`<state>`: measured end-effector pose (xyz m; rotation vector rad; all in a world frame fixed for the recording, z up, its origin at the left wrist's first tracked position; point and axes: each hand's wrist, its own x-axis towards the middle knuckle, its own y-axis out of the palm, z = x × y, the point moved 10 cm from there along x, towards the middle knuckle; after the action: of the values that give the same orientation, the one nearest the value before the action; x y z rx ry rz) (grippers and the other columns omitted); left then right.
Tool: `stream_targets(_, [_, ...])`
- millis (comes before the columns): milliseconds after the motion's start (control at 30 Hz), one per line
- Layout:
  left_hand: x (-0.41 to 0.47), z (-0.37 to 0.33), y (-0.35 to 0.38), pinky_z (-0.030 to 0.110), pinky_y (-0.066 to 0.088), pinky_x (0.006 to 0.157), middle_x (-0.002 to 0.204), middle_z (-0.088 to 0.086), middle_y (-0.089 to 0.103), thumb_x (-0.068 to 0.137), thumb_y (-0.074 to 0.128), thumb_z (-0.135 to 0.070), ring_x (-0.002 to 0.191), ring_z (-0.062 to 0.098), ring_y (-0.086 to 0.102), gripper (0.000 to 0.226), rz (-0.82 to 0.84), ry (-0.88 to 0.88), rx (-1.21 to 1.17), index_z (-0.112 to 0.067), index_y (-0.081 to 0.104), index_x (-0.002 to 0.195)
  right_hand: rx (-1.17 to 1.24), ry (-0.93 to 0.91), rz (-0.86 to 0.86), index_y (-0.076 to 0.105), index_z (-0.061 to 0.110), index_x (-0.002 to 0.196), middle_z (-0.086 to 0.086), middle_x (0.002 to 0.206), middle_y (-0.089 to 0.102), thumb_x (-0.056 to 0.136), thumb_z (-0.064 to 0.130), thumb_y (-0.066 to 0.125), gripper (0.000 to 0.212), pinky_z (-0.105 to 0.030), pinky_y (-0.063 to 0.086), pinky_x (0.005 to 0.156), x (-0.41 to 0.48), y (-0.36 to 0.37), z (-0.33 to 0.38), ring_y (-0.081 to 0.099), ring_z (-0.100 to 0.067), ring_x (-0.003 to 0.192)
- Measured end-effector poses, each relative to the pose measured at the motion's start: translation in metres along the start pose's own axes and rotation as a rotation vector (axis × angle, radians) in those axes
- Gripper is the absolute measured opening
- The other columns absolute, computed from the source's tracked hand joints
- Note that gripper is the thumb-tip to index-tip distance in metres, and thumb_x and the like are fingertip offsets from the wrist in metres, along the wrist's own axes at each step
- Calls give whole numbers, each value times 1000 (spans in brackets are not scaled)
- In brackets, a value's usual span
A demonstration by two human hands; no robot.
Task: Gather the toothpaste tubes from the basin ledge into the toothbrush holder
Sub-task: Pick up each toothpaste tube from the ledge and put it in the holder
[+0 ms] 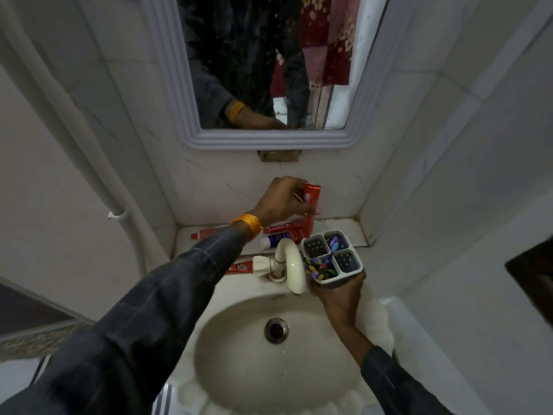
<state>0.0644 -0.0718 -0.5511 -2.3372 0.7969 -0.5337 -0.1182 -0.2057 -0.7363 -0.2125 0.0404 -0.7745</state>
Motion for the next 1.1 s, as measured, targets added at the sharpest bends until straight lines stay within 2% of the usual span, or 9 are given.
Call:
stream_targets(200, [0,7,55,38,59,76,88,7,75,74,81,-22,79,21,69,19,146,-15,175,-10,74,87,37,9,20,39,14,145,-3,142,61,51,5,106,115,-7,54,94,-1,0,-1,65,-13,126])
stream_targets(333, [-4,22,80,34,58,78,94,8,74,76,80,-15,83,22,69,14,282,-33,300,-10,76,89,67,21,31,40,14,145,0,141,60,52,2,105,114,-10,55,95,0,0,-6,63,10,121])
stream_targets(433, [2,22,84,29,54,78,94,6,74,77,79,-15,84,19,67,12,313,-8,388,-13,76,88,71,16,36,40,16,147,2,145,60,52,3,106,117,-20,57,101,1,0,-9,64,-2,128])
stream_targets(600, [6,32,91,35,59,79,92,6,75,79,74,-9,83,22,70,7,373,-26,397,-14,76,84,62,8,35,41,14,148,1,145,60,51,5,106,118,-17,57,99,4,0,-6,64,-3,128])
stream_targets(733, [2,43,83,35,57,86,101,7,76,80,73,-9,91,22,70,10,326,-79,305,-11,78,88,48,16,29,40,16,147,-1,145,60,50,7,107,118,-21,58,99,3,0,-6,65,-10,129])
stream_targets(867, [-14,86,46,33,54,85,99,7,76,82,70,-15,90,24,69,11,194,-193,323,-12,77,91,45,9,22,40,10,146,-3,143,60,52,-2,104,114,-5,53,92,4,2,-6,65,-16,125])
stream_targets(900, [-23,105,36,33,54,86,101,8,75,84,70,-17,93,26,69,12,172,-251,359,-13,76,93,44,5,26,40,8,146,-3,142,59,52,-4,103,113,-3,51,91,4,3,-5,64,-14,125])
stream_targets(1033, [-68,188,8,41,53,93,114,9,69,90,64,-29,102,30,64,24,115,-516,446,-16,65,110,47,-7,39,38,4,147,-2,142,56,53,-7,102,114,1,48,91,3,4,-6,63,12,116])
stream_targets(1100, [-81,216,-3,44,52,95,119,10,67,90,63,-31,106,32,63,31,66,-574,511,-16,60,117,46,-8,40,37,3,148,-2,143,56,53,-8,101,115,1,48,91,4,3,-10,61,-4,123])
